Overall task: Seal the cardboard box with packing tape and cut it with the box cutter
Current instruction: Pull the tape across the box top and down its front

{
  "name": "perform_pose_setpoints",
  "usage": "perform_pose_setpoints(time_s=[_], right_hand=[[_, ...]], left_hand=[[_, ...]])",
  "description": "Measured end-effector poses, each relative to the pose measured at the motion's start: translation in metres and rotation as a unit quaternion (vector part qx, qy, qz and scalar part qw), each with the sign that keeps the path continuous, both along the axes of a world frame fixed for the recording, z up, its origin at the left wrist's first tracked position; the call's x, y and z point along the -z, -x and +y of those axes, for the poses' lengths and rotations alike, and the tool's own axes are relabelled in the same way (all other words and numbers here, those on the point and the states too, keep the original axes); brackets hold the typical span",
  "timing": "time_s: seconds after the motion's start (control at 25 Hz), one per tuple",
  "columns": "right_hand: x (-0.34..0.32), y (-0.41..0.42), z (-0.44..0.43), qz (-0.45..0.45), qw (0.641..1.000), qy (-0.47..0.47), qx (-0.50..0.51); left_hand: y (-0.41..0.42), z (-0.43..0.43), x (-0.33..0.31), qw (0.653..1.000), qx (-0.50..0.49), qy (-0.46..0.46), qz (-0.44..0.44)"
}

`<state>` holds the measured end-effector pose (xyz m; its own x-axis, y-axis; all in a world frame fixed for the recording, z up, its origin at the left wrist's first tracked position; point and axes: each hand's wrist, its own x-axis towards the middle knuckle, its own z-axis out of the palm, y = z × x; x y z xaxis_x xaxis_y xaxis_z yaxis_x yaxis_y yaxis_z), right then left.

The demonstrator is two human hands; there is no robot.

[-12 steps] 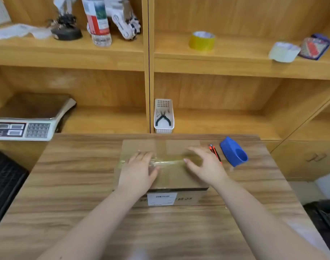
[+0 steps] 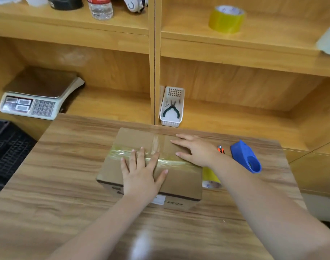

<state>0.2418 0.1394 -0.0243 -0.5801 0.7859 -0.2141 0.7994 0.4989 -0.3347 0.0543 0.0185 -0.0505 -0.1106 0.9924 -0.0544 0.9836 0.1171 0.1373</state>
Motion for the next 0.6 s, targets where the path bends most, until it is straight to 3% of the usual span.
perform_pose_setpoints(time_s=[0.12,0.28,0.44,0.6], right_hand=[[0.006,-0.005,0.004,-0.005,0.999,-0.005,0.040],[0.010,-0.013,-0.007,-0.017,0.989,-0.029,0.145],[0.008,-0.014,-0.022,-0.036,0.969,-0.027,0.242],[0.006,0.004,-0.045,-0.042,0.956,-0.043,0.286]], left_hand=[[0.023,0.027,-0.001,0.997,0.078,0.004,0.003],[0.040,0.084,-0.014,0.978,0.189,0.087,0.006],[0.023,0.122,-0.017,0.975,0.184,0.112,0.054],[0.008,0.127,-0.021,0.978,0.180,0.098,0.037]])
